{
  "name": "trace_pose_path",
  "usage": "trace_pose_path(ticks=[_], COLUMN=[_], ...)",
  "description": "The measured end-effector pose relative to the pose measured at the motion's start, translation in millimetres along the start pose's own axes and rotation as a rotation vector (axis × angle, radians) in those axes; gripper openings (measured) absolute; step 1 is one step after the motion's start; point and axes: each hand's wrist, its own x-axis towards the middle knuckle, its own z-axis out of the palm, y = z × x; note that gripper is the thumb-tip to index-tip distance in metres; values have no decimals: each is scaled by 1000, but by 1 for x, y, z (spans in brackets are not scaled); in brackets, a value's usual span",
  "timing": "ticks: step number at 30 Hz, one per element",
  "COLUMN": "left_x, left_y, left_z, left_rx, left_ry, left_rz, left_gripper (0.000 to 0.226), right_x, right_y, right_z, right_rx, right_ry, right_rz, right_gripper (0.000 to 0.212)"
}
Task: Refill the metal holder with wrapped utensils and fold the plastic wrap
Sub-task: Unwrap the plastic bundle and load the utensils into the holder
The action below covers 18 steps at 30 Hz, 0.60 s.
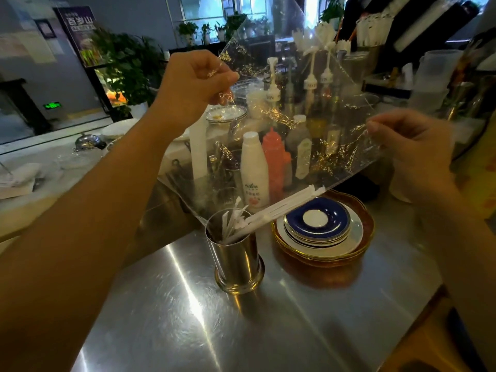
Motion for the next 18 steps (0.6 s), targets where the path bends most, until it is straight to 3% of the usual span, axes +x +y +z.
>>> trace_pose_path(ticks=[6, 8, 10, 16, 18], left_x=[0, 0, -1, -4, -5], left_y=[-1, -2, -2, -1, -1], left_z=[-2, -3, -4, -8, -10], left_rx=[21, 24, 16, 31, 30], left_ry=[17, 21, 22, 32, 21], left_rz=[-2, -9, -15, -9, -4], left_gripper=[11, 10, 11, 12, 12], right_x=[-1, -3, -6, -29, -32], right_y=[6, 11, 18, 30, 29], right_z=[0, 0, 1, 14, 20], right_rx=[125, 175, 199, 183, 195], right_ry=[15, 28, 23, -196, -227], right_rz=[57, 107, 159, 276, 275], right_gripper=[4, 16, 14, 16, 8])
